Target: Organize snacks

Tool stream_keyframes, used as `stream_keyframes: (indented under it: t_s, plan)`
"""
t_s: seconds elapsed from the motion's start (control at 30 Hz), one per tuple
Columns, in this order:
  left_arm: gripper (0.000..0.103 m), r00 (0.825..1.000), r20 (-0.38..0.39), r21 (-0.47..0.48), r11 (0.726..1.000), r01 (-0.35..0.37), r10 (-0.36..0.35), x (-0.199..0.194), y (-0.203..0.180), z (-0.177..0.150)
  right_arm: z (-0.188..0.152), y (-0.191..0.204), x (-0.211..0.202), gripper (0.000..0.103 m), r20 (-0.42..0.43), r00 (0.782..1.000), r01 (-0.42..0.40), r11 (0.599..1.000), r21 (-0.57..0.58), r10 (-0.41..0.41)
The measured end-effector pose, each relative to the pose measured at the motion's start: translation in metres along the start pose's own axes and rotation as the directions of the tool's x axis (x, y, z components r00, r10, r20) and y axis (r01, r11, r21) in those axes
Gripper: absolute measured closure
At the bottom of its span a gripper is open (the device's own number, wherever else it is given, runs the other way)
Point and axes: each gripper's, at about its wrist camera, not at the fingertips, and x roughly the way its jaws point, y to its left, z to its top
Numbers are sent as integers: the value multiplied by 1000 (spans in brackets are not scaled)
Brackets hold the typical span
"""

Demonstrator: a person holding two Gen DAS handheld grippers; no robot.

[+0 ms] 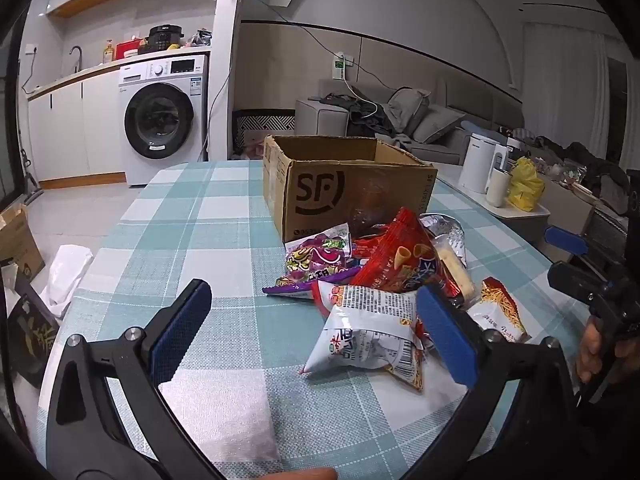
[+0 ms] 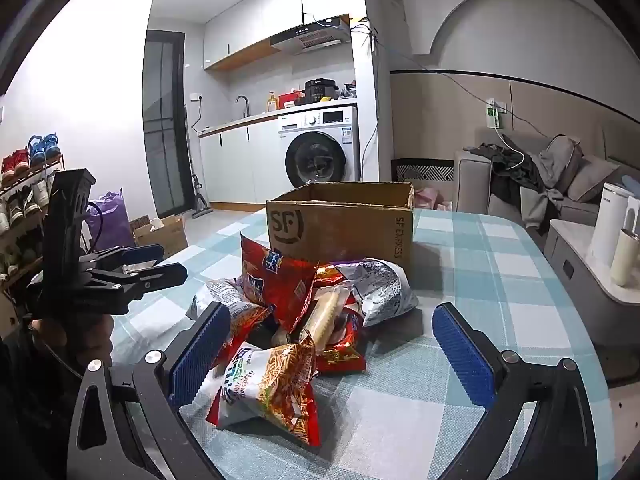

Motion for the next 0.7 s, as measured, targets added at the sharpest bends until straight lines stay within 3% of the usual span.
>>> stream_keyframes:
  t_s: [0.7]
  plan:
    - [1, 1000, 2, 22, 1000, -5, 5, -2, -4, 1, -2, -1, 3, 0, -6, 1000, -8, 1000, 1, 8]
